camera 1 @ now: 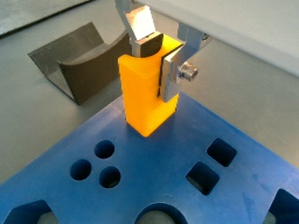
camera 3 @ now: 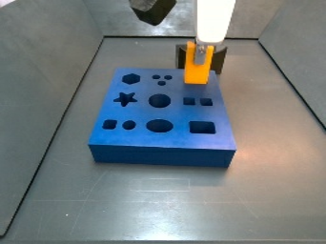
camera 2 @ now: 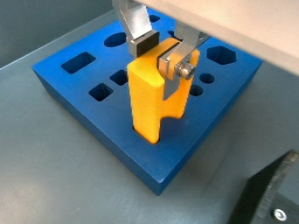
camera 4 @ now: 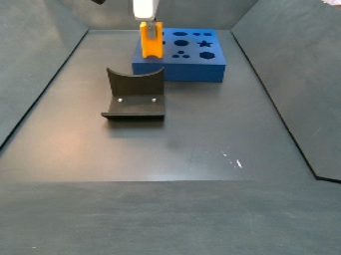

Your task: Insert the arch object.

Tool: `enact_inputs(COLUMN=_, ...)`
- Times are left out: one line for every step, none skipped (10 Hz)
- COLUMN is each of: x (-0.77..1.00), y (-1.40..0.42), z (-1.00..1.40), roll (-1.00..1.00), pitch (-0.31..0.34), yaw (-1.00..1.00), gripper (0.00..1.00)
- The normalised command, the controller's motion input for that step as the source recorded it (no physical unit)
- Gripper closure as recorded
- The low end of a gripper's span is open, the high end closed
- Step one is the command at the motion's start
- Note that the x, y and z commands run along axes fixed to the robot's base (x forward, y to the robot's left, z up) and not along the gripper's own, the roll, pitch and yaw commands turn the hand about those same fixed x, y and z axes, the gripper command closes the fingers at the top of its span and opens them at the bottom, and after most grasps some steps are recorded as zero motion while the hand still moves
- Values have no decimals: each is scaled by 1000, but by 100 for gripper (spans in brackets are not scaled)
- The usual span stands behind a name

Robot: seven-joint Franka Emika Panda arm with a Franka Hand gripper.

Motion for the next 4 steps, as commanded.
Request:
enact_inputs(x=0, y=-111, z=-217, roll=64, pitch=0, yaw=0, gripper=100)
enact_inputs(x=0, y=-66, z=-163, roll=43, pitch=0, yaw=0, gripper=100)
enact_inputs(x=-63, y=-43, z=0, roll=19, pitch=0, yaw=-43, gripper=100)
enact_inputs(x=0, y=0, z=0, roll=0, pitch=0, yaw=0, gripper=100)
